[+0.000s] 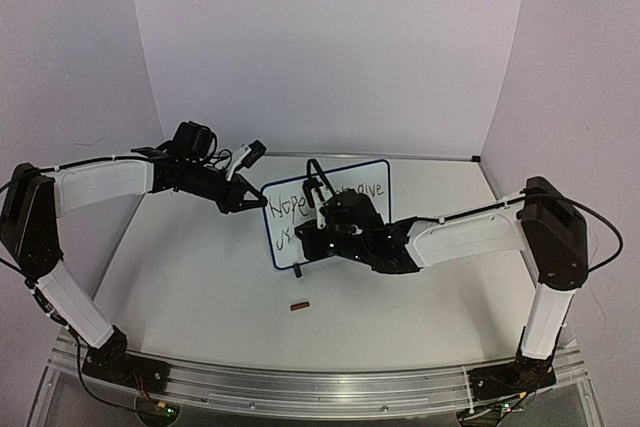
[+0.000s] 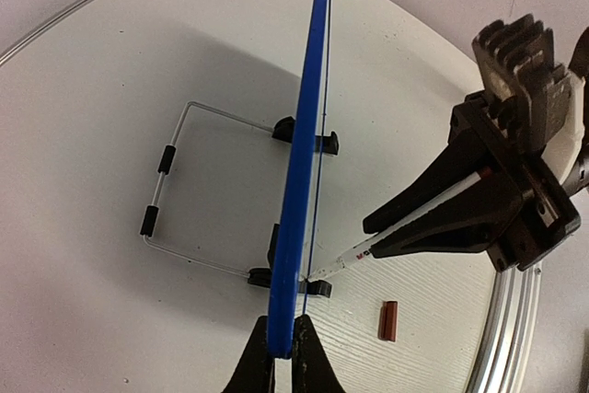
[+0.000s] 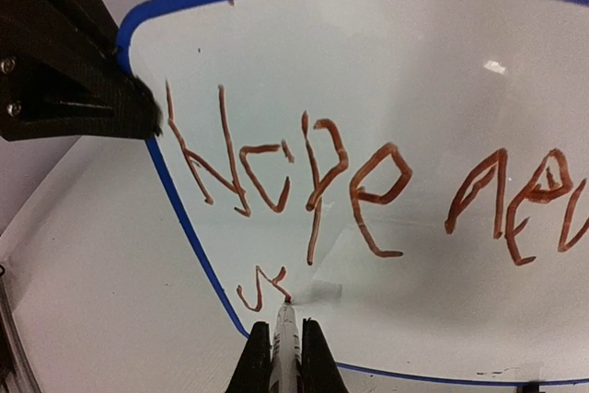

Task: Write a sentence on the whiteboard
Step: Write on the whiteboard with the whiteboard marker without the cap.

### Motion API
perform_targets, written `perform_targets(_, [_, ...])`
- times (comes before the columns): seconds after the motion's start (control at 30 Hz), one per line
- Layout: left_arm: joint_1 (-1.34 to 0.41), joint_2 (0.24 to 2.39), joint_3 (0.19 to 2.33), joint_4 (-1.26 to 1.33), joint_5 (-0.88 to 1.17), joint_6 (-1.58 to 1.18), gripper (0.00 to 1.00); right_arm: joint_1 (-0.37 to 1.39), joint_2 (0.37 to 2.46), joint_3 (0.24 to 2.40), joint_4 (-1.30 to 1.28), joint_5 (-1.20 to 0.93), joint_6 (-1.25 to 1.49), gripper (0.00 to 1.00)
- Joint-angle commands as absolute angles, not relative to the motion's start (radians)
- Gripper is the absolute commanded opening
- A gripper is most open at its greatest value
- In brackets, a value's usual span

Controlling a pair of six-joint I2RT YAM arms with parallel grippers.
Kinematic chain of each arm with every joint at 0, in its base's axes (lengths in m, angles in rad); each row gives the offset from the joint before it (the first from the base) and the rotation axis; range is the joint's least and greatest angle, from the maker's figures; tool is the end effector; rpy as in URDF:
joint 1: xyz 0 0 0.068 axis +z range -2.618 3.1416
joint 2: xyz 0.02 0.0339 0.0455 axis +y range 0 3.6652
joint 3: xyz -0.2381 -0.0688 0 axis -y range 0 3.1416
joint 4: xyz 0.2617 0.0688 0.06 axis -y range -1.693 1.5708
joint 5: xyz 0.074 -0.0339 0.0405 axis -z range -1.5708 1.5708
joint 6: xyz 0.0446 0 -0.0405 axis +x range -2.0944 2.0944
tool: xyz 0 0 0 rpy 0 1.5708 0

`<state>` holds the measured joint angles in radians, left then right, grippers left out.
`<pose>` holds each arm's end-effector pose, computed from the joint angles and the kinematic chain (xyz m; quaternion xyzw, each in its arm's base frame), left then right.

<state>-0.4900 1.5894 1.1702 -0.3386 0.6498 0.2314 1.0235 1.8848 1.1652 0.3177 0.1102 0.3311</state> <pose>0.3115 -0.1967 0.2246 0.4253 0.7699 -0.3391 0.3338 0.2325 0.3722 0.1663 -0.2540 0.7937 0.3095 0.4581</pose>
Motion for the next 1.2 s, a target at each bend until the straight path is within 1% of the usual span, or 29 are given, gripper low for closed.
perform_targets(0.0, [-0.494,1.613,1.178,-0.381,0.573,0.273,0.00,1.032,1.956,1.185,0.291,0.157,0.341,0.00])
perform_targets(0.13, [-0.494,1.610,1.178,-0.383,0.572,0.274,0.00,1.044,1.992,1.195,0.279,0.169,0.344,0.00])
perform_targets(0.27, [-0.495,1.606,1.177,-0.382,0.571,0.275,0.00,1.049,1.982,1.188,0.278,0.169,0.348,0.00])
perform_targets(0.7, [-0.494,1.603,1.179,-0.381,0.573,0.272,0.00,1.051,1.773,1.110,0.354,0.160,0.372,0.00])
perform_targets(1.17, [-0.494,1.604,1.178,-0.381,0.573,0.272,0.00,1.050,1.828,1.168,0.379,0.194,0.344,0.00])
